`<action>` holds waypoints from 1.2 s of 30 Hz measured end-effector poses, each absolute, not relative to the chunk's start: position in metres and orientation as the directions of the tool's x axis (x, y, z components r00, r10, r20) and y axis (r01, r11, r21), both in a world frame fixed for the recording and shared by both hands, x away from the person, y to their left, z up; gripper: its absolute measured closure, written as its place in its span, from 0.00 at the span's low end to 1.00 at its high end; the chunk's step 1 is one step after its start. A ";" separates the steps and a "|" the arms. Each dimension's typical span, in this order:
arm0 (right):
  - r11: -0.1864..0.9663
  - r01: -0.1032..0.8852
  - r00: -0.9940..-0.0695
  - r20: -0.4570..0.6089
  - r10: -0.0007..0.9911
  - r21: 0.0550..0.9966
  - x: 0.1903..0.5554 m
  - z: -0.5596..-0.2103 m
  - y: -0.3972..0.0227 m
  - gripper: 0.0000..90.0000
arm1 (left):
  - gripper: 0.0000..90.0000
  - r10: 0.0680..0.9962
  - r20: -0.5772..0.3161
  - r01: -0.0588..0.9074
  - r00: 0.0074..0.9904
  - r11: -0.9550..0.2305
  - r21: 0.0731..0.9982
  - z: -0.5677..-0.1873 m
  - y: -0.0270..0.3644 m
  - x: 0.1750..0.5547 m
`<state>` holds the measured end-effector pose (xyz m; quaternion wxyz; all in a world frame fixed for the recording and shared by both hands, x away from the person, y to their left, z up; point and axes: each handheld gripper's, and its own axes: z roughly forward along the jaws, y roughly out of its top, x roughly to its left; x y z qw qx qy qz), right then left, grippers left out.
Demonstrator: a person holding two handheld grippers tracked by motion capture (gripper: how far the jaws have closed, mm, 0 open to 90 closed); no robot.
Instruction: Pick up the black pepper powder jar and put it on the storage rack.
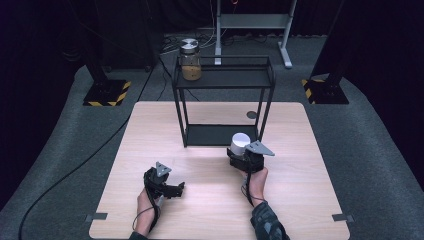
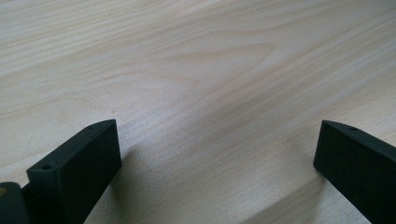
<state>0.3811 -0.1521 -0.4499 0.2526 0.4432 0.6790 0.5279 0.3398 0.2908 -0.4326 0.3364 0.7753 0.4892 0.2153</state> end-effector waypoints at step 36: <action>0.015 0.248 -0.417 0.093 0.904 0.969 0.352 -0.396 -0.189 0.33 | 0.00 0.903 0.004 0.613 0.430 -0.295 0.733 -0.433 0.291 0.340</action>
